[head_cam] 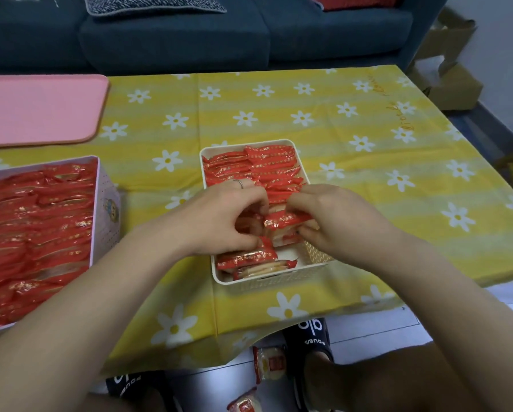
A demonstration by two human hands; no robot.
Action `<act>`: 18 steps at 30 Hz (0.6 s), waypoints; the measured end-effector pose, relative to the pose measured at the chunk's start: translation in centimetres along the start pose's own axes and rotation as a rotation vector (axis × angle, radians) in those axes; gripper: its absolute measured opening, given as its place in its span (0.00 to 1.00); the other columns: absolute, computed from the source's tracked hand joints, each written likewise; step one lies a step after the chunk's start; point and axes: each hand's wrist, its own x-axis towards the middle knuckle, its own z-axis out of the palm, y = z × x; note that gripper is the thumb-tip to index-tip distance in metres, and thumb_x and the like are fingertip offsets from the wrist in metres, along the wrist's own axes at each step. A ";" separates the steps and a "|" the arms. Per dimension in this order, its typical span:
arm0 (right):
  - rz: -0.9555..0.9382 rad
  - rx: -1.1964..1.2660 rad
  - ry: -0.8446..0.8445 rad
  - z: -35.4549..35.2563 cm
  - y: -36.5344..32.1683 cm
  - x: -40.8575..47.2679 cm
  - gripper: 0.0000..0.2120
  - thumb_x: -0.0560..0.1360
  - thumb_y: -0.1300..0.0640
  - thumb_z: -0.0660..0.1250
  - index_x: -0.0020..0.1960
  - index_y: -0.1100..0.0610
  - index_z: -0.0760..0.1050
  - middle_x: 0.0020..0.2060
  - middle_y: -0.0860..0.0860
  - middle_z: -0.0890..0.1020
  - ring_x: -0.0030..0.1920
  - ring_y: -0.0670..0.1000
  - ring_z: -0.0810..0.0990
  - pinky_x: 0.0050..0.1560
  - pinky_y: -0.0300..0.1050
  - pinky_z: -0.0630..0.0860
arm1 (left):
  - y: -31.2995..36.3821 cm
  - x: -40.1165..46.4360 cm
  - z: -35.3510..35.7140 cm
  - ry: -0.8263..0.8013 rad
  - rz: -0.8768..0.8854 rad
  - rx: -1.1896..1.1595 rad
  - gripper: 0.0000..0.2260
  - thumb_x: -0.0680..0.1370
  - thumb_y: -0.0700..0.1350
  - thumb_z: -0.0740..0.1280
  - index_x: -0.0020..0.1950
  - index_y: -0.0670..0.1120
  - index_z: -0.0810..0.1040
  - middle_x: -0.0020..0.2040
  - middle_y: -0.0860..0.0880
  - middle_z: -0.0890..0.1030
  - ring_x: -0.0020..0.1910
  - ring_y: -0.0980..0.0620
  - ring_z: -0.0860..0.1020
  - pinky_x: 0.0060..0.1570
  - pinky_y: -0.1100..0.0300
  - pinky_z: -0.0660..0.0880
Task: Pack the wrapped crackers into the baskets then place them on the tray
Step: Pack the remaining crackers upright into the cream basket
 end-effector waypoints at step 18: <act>0.003 -0.208 0.038 2.8 -2.0 0.8 0.22 0.65 0.53 0.74 0.55 0.56 0.71 0.43 0.51 0.76 0.38 0.57 0.78 0.31 0.45 0.60 | 1.6 0.4 1.4 0.001 -0.026 0.487 0.27 0.73 0.59 0.72 0.64 0.48 0.67 0.63 0.49 0.71 0.61 0.46 0.71 0.58 0.52 0.70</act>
